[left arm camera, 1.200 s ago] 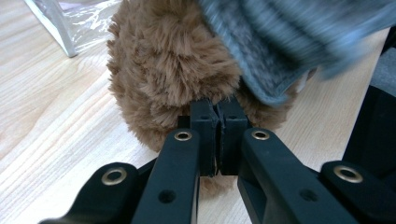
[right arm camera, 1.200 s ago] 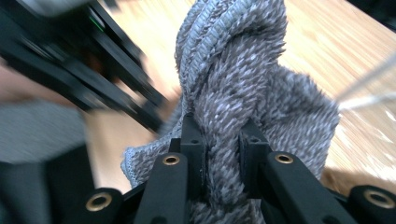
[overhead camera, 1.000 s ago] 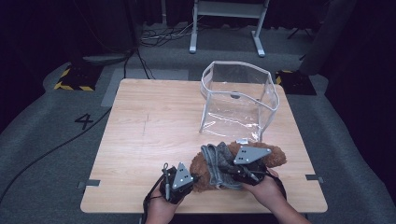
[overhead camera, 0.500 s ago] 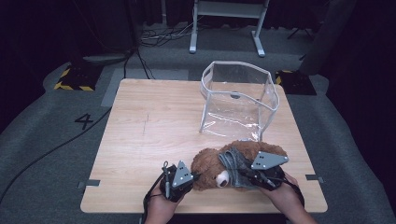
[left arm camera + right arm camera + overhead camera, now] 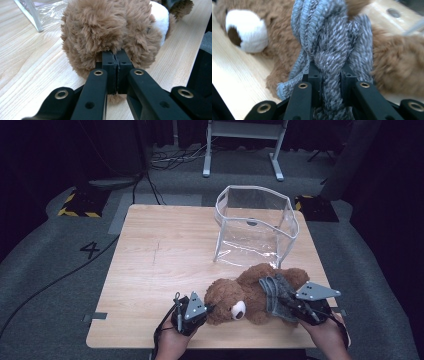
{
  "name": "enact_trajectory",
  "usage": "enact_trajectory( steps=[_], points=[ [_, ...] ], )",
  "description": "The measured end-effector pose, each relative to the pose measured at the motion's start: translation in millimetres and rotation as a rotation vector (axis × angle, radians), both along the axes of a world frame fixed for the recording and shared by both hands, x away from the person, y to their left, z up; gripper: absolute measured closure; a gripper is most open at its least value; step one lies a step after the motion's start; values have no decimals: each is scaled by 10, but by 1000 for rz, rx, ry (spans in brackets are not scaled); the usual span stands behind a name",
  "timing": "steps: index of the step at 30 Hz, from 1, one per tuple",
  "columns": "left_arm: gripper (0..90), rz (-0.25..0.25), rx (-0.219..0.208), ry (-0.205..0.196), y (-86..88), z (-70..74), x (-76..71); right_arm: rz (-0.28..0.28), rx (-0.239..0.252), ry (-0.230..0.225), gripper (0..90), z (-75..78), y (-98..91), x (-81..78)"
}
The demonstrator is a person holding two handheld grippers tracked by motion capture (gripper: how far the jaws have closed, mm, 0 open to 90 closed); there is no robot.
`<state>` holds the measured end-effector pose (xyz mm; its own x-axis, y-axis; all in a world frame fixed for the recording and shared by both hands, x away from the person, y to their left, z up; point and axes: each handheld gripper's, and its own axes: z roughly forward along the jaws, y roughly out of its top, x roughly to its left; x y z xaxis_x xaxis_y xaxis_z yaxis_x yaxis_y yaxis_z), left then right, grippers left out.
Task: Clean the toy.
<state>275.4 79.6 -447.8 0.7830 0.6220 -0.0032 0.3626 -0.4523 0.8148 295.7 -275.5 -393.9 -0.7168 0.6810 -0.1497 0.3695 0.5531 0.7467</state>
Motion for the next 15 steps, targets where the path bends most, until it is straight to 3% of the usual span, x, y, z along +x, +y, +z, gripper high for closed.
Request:
enact_trajectory(
  steps=[4, 7, 9, 15],
  points=[
    [883, 1, 0, -1, -8, -5, 3, 70, 78, -21, 760, 150, 84, -101],
    [883, -2, 2, -1, -11, -5, -1, 170, 95, -35, 758, 212, 375, -167],
    [883, -3, 3, -2, -13, -6, -5, 230, 116, -14, 757, 207, 582, -154],
    [883, -10, 1, -3, -24, -3, -24, 353, 93, 24, 756, 68, 1153, -102]
  ],
)
